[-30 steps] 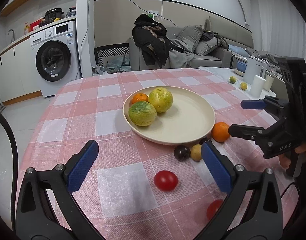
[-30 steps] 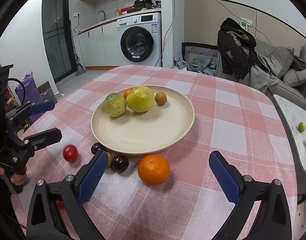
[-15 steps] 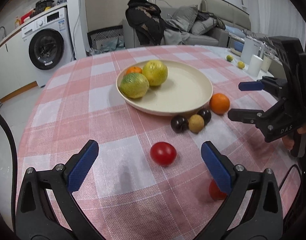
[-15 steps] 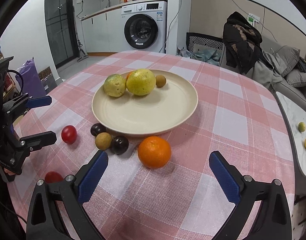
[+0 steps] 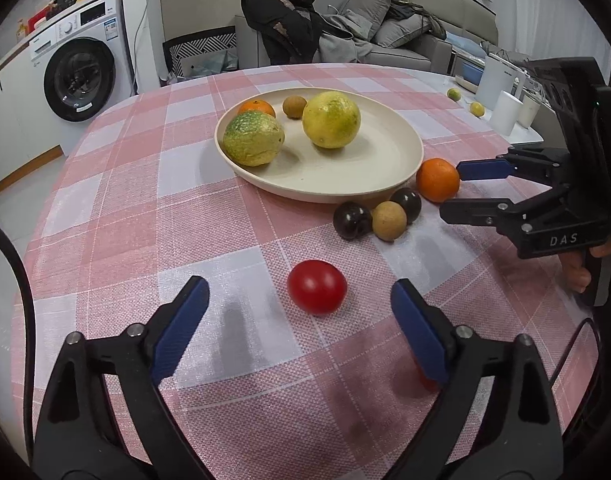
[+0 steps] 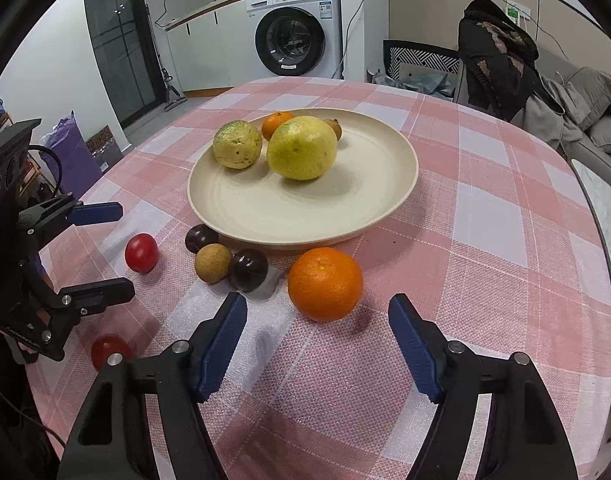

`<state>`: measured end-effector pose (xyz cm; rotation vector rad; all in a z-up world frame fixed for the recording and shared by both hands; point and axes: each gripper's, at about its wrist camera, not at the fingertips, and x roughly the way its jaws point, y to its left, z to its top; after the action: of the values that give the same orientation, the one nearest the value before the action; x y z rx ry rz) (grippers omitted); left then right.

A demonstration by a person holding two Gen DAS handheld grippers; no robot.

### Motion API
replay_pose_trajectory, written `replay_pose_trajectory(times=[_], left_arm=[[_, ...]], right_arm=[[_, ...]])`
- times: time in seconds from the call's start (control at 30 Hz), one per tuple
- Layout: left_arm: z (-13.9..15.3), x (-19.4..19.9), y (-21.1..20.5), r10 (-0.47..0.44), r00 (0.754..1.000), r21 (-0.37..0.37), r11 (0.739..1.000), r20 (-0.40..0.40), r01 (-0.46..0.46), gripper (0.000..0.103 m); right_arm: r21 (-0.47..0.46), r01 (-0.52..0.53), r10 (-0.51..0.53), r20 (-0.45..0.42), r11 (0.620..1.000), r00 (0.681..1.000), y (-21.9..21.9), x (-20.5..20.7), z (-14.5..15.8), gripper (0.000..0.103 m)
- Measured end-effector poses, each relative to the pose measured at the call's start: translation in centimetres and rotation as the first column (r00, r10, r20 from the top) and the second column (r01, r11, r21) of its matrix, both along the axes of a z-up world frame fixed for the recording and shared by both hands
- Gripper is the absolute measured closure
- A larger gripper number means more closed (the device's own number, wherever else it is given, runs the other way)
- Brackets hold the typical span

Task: Organize fruits
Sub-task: 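Grasp the red tomato with the left tool while the right tool grasps the orange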

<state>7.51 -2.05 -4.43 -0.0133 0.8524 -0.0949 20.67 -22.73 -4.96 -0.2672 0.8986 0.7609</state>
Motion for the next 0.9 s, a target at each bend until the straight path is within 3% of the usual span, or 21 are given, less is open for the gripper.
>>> replay_pose_trajectory(times=[0.1, 0.53, 0.9], left_arm=[[-0.2, 0.3, -0.1, -0.014, 1.0, -0.004, 1.0, -0.012, 0.014, 0.022], [-0.7, 0.9, -0.1, -0.038, 0.998, -0.03, 0.999, -0.043, 0.037, 0.033], [-0.9, 0.9, -0.3, -0.07, 0.996, -0.028, 0.997, -0.045, 0.069, 0.069]], right_arm=[[0.0, 0.004, -0.004, -0.006, 1.0, 1.0, 0.0, 0.2, -0.1, 0.031], [-0.015, 0.015, -0.015, -0.016, 1.0, 1.0, 0.9, 1.2, -0.7, 0.046], [0.005, 0.023, -0.023, -0.018, 1.0, 1.0, 0.7, 1.4, -0.6, 0.052]])
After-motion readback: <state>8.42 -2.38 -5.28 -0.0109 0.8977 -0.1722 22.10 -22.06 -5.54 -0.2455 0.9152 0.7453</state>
